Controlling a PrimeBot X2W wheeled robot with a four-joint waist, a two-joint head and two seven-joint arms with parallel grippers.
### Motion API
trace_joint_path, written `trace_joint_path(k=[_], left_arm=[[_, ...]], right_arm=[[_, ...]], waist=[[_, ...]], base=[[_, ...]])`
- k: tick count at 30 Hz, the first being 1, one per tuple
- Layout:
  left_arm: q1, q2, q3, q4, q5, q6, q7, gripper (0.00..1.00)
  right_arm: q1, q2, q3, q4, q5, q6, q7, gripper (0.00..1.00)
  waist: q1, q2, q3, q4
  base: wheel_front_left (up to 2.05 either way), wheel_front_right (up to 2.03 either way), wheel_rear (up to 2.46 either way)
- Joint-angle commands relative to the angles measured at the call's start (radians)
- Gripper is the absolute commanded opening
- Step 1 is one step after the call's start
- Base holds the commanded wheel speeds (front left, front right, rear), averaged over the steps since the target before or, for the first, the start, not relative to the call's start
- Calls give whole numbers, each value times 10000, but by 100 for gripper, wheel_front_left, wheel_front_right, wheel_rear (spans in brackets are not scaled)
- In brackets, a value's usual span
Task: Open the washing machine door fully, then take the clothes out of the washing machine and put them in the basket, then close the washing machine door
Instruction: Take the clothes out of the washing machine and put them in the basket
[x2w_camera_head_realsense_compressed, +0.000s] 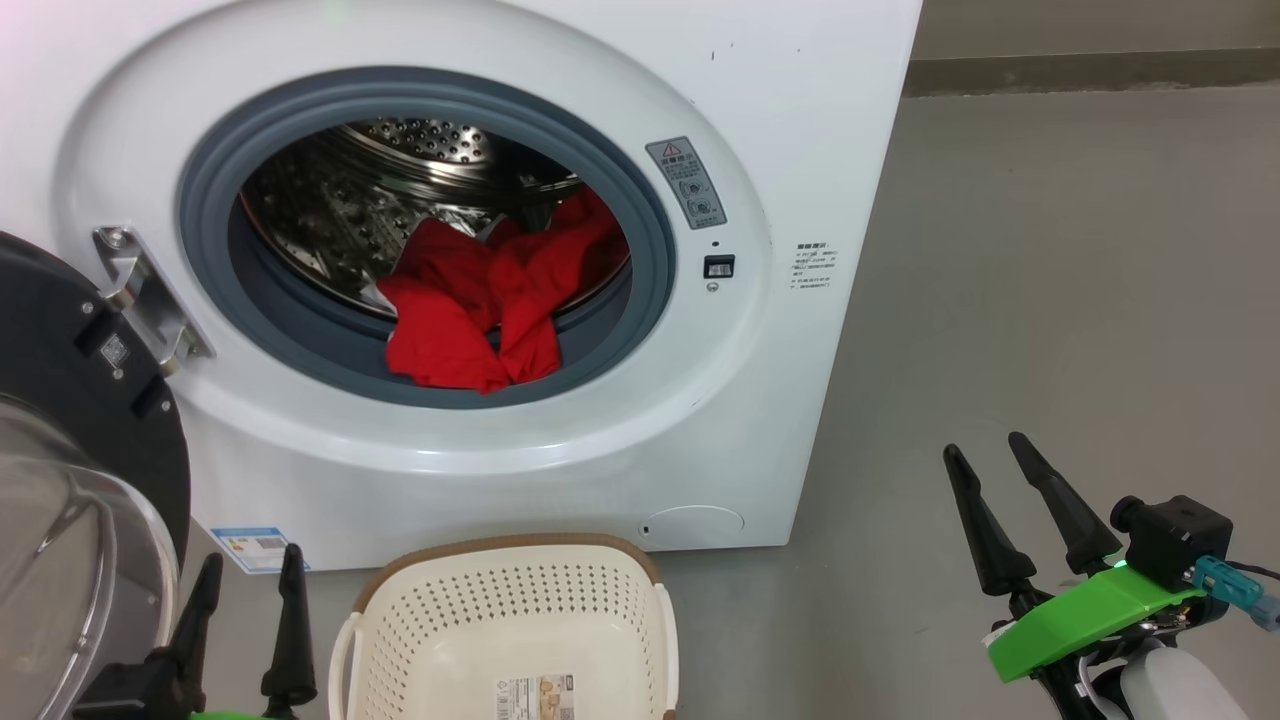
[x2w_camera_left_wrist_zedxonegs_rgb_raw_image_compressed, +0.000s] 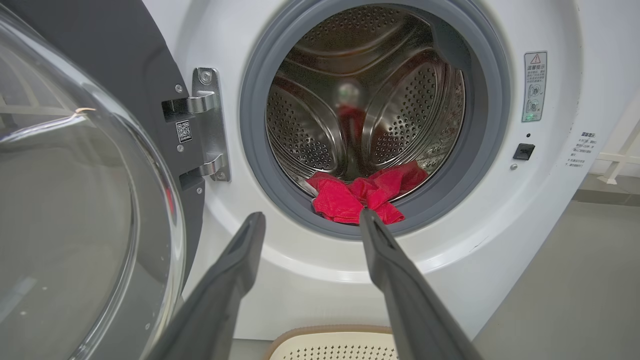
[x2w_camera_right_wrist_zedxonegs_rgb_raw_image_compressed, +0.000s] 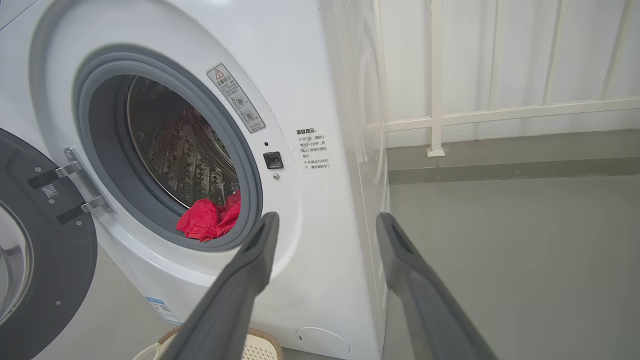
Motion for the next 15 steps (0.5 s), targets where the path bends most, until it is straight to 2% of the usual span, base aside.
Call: trace_joint_path(k=[1, 15], left_arm=[[-318, 138, 393, -173, 124, -53, -124, 100], [-327, 94, 421, -96, 149, -86, -124, 100]], right_arm=[[-83, -65, 195, -227, -73, 16, -120, 100], [-94, -75, 202, -240, -84, 16, -120, 100]], waist=[[0, -1, 1, 2], [0, -1, 15, -7]], base=[[0, 0, 0], [0, 0, 0]])
